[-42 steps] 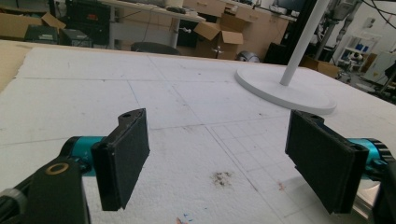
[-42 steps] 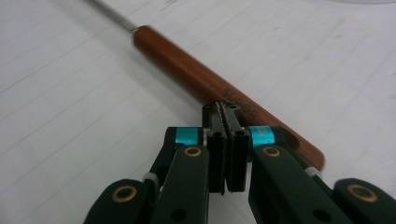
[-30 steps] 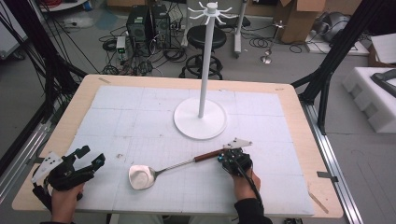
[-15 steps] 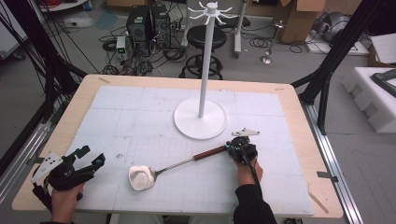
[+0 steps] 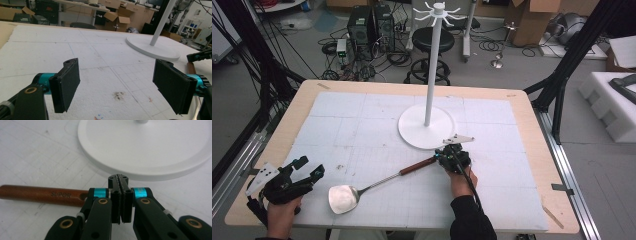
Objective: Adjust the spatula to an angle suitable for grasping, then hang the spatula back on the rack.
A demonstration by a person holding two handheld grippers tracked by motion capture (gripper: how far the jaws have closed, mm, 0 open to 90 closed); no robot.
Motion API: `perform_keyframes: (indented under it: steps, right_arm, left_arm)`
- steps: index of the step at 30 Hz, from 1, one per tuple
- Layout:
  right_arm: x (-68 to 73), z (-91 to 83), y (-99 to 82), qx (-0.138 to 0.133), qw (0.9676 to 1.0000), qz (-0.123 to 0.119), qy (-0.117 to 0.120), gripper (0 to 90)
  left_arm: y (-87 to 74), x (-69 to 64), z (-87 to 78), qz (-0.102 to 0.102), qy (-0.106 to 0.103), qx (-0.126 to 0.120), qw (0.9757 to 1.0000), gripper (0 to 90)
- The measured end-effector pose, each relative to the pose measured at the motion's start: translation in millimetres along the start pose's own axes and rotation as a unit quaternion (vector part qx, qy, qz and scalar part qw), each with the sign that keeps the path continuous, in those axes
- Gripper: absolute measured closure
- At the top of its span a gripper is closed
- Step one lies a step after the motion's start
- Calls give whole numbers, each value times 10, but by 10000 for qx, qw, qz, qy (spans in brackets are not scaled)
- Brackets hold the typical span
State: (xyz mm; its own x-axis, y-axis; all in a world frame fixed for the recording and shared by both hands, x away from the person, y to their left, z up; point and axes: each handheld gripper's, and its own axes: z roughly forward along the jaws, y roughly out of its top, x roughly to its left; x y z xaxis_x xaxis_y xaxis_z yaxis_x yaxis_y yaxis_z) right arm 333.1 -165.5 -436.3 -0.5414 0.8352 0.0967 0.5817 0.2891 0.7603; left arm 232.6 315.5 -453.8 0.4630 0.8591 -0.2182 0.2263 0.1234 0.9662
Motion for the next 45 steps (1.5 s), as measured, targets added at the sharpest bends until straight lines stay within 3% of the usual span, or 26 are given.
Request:
perform_keyframes:
  steps: [1, 3, 5, 7, 8, 10, 11, 14, 15, 16, 19, 21, 22, 26, 27, 30, 33, 40, 45]
  right_arm:
    - [-46, -109, -27, -80, 9999, 94, -51, 847]
    - [-63, -156, -50, -156, 9998, 103, -75, 842]
    - [-113, -304, -139, -396, 9990, 150, -103, 806]
    - [-177, -463, -243, -544, 9981, 237, -149, 672]
    - [-258, -660, -367, -779, 9963, 226, -269, 562]
    - [-279, -731, -413, -881, 9954, 213, -297, 513]
    - [-355, -924, -537, -1113, 9928, 127, -412, 382]
    - [-431, -1141, -687, -1438, 9881, 70, -548, 228]
    - [-431, -1141, -687, -1438, 9881, 70, -548, 228]
    - [-480, -1299, -801, -1767, 9822, 76, -633, 170]
    - [-529, -1452, -919, -2077, 9758, 120, -675, 158]
    - [-542, -1478, -943, -2145, 9741, 151, -696, 158]
    - [-573, -1520, -1007, -2225, 9718, 234, -750, 158]
    - [-598, -1532, -1059, -2208, 9716, 236, -813, 158]
    - [-603, -1531, -1072, -2290, 9702, 263, -745, 158]
    - [-604, -1525, -1064, -2303, 9700, 261, -732, 158]
    - [-582, -1533, -1072, -2282, 9707, 198, -730, 158]
    - [-592, -1564, -1121, -2316, 9692, 335, -767, 158]
    - [-590, -1554, -1121, -2274, 9701, 324, -785, 158]
  left_arm:
    - [0, 3, 1, -6, -10, 5, 10000, 219]
    - [-1, 2, 0, -11, -15, -6, 10000, 219]
    - [-2, -6, -2, 30, -16, -24, 10000, 219]
    - [-3, -10, -5, 48, -15, -32, 10000, 220]
    - [-4, -11, -5, 52, -19, -33, 10000, 219]
    - [-7, -13, -13, 92, -70, -65, 9999, 214]
    - [-10, -20, -19, 119, -53, -105, 9999, 205]
    - [-12, -22, -23, 137, -52, -123, 9998, 162]
    - [-14, -25, -26, 147, -62, -146, 9998, 162]
    - [-18, -31, -35, 195, -83, -180, 9996, 152]
    - [-20, -42, -37, 243, -61, -186, 9995, 155]
    - [-21, -51, -34, 279, -37, -175, 9995, 158]
    - [-18, -54, -26, 294, -27, -144, 9995, 158]
    - [-11, -52, -8, 274, 16, -37, 9996, 154]
    - [-9, -52, -5, 267, 31, -21, 9996, 154]
    - [-5, -48, 5, 235, 57, 33, 9997, 154]
    - [-8, -57, 1, 268, 88, 13, 9996, 156]
    - [-7, -56, 4, 252, 91, 12, 9996, 156]
    - [-4, -48, 6, 217, 84, 40, 9997, 157]
